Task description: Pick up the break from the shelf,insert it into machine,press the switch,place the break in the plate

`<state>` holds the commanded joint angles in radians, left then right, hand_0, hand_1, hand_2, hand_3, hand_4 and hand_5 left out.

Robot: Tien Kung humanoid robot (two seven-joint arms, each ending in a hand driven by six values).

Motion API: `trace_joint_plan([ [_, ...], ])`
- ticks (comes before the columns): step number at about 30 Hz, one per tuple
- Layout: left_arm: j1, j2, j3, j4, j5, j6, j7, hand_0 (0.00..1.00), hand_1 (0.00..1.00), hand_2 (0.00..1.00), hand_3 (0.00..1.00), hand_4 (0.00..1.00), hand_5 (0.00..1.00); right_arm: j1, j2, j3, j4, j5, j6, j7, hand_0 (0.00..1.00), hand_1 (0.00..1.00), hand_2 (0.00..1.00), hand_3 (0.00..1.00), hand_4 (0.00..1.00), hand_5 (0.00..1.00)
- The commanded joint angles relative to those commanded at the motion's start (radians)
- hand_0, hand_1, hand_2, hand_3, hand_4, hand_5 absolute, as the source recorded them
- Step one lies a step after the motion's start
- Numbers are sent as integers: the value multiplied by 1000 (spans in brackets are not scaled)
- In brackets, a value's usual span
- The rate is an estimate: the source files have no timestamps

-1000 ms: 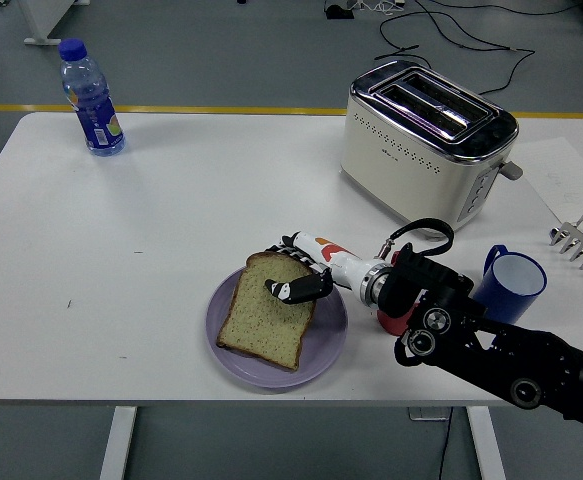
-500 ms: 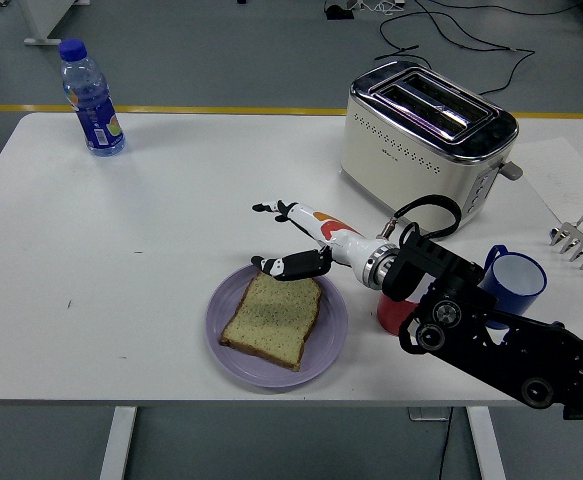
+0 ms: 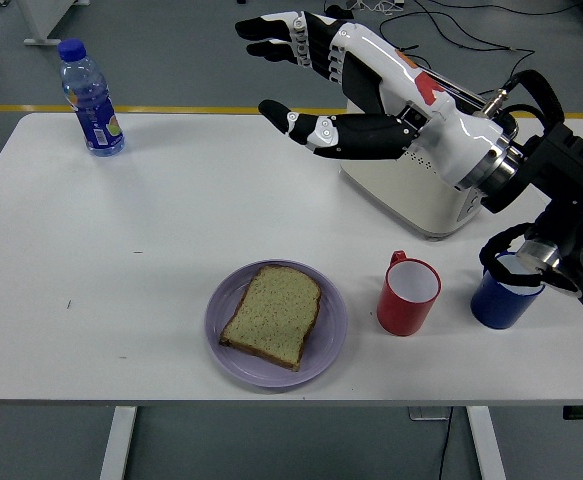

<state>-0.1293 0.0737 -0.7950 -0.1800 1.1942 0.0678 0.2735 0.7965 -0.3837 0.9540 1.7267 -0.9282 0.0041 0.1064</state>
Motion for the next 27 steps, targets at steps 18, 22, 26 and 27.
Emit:
trace_joint_plan([
  [18, 14, 1, -17, 0, 27, -2, 7, 656, 592, 593, 599, 328, 934, 10, -121, 239, -533, 755, -29, 139, 785, 722, 732, 674, 585, 245],
  [22, 14, 0, -22, 0, 29, 0, 8, 657, 592, 592, 599, 326, 932, -16, -136, 223, -695, 917, -1, 114, 780, 720, 728, 667, 571, 227],
  [26, 13, -1, -22, 0, 25, 0, 7, 657, 592, 592, 599, 326, 932, -52, -136, 230, -837, 1061, 22, 103, 780, 720, 728, 667, 571, 227],
  [27, 12, -2, -23, 0, 25, 1, 7, 655, 592, 593, 599, 329, 933, -60, -137, 234, -855, 1076, 26, 105, 780, 715, 728, 653, 559, 223],
])
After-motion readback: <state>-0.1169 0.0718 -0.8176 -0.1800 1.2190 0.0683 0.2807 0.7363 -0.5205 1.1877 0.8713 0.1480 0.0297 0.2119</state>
